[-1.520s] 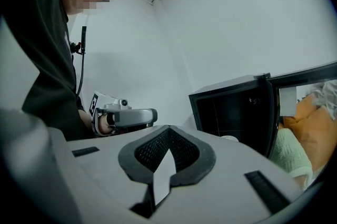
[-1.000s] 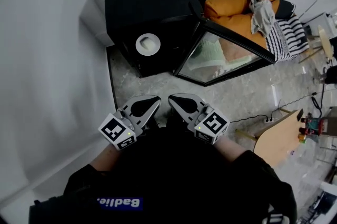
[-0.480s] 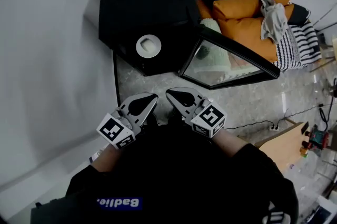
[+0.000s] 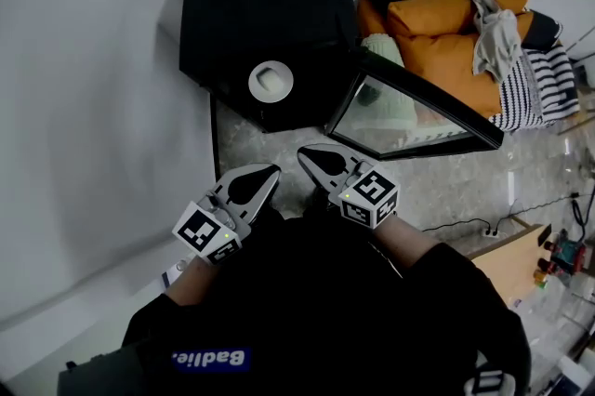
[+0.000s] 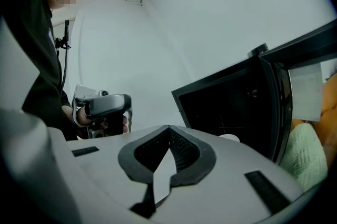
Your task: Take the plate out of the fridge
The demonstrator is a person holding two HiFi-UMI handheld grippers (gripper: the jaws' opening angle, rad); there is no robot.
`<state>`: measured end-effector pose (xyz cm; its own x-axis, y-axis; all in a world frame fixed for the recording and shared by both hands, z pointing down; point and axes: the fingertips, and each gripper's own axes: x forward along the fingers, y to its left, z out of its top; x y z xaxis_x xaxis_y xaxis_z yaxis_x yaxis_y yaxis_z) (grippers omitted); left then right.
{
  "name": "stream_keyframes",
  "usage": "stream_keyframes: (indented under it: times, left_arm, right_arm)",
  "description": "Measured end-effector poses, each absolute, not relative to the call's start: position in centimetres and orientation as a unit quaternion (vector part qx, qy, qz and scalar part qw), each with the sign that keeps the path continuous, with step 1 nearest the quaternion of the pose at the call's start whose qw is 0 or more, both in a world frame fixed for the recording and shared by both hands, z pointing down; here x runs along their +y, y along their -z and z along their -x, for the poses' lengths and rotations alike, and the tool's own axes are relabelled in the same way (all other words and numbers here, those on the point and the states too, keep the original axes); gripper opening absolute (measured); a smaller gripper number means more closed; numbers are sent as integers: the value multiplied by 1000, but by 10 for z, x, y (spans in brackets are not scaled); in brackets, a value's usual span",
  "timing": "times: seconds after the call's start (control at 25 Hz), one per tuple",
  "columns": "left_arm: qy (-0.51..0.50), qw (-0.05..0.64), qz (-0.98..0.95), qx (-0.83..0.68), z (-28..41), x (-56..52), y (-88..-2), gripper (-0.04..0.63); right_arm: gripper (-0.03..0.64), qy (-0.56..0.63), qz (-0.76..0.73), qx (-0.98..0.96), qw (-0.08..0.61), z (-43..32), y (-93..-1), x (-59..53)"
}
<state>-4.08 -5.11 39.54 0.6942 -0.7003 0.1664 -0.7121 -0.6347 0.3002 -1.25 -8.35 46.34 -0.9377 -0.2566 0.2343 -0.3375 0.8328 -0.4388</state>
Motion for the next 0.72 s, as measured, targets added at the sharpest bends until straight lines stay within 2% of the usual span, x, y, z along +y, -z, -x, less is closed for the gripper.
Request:
stream_keyframes:
  times: [0.4,0.52,0.72]
  left_arm:
    - [-36,169,-912,-371,73,-47,-391,5]
    - [-41,166,-915,-366,84,-45,-391,5]
    - [-43,167,-916,-363,102,-40,-390,5]
  right_arm:
    - [8,-299,-205,-928,84,35,-490,-100]
    - [48,-311,-213,-922,87,49,-499,-103]
    - [75,-328,-229,-911,97,68,-523,-114]
